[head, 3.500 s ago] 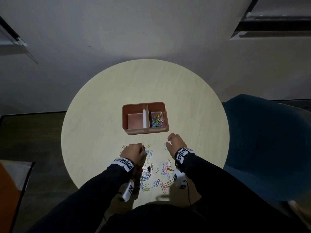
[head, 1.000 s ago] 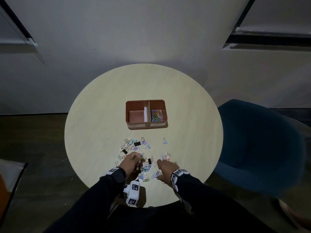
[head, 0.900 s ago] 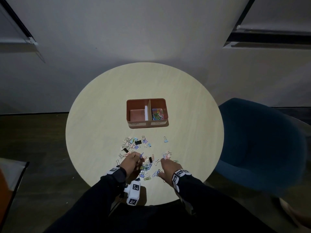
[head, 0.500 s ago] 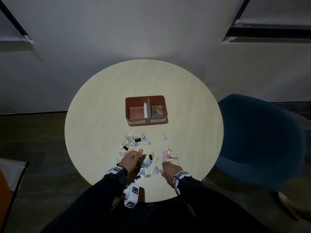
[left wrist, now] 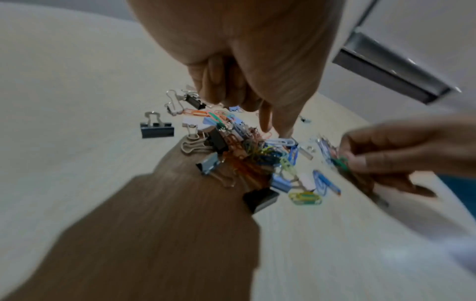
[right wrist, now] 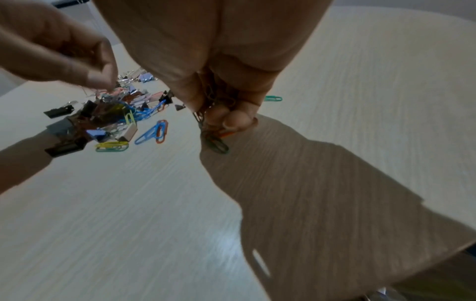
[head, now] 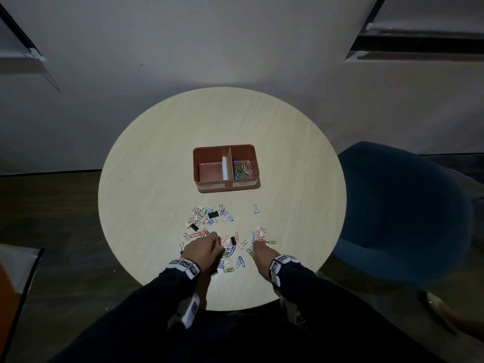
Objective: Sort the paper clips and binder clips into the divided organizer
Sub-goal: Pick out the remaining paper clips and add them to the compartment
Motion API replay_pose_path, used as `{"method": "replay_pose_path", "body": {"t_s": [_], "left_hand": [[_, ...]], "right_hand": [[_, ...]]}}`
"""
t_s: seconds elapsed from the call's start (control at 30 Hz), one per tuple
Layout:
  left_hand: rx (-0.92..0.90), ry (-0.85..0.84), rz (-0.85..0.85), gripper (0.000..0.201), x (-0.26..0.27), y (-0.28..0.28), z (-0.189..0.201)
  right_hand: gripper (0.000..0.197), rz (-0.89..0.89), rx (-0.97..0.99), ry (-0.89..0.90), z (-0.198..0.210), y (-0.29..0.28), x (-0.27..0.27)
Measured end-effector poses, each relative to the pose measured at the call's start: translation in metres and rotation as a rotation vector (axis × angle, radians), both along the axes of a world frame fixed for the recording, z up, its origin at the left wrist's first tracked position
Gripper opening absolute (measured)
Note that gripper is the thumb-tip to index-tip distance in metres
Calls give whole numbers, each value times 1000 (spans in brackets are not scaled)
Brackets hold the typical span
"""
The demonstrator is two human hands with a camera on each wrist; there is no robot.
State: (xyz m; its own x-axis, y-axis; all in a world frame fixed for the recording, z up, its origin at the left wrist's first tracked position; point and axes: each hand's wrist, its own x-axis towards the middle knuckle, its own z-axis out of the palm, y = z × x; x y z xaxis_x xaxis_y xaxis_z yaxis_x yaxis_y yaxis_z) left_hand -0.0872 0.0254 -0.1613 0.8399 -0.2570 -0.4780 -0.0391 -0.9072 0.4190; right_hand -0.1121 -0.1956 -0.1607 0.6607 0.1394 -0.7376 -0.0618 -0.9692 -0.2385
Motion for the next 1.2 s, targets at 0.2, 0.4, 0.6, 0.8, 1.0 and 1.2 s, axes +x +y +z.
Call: {"method": "replay_pose_path", "body": {"t_s": [0.2, 0.4, 0.6, 0.8, 1.0, 1.2], "left_hand": [[192, -19, -272, 33, 3, -5, -5], [202, -13, -288, 15, 3, -14, -9], [138, -14, -243, 26, 6, -14, -7], [72, -79, -228, 27, 20, -11, 10], [-78, -128, -164, 22, 38, -14, 31], [-204, -193, -50, 24, 65, -23, 57]], "right_hand": [[27, -9, 78, -38, 9, 0, 11], [17, -79, 140, -67, 13, 4, 23], [17, -149, 215, -84, 12, 7, 29], [17, -235, 253, -143, 26, 15, 43], [20, -305, 361, -190, 48, 14, 65], [10, -449, 525, -281, 74, 13, 100]]}}
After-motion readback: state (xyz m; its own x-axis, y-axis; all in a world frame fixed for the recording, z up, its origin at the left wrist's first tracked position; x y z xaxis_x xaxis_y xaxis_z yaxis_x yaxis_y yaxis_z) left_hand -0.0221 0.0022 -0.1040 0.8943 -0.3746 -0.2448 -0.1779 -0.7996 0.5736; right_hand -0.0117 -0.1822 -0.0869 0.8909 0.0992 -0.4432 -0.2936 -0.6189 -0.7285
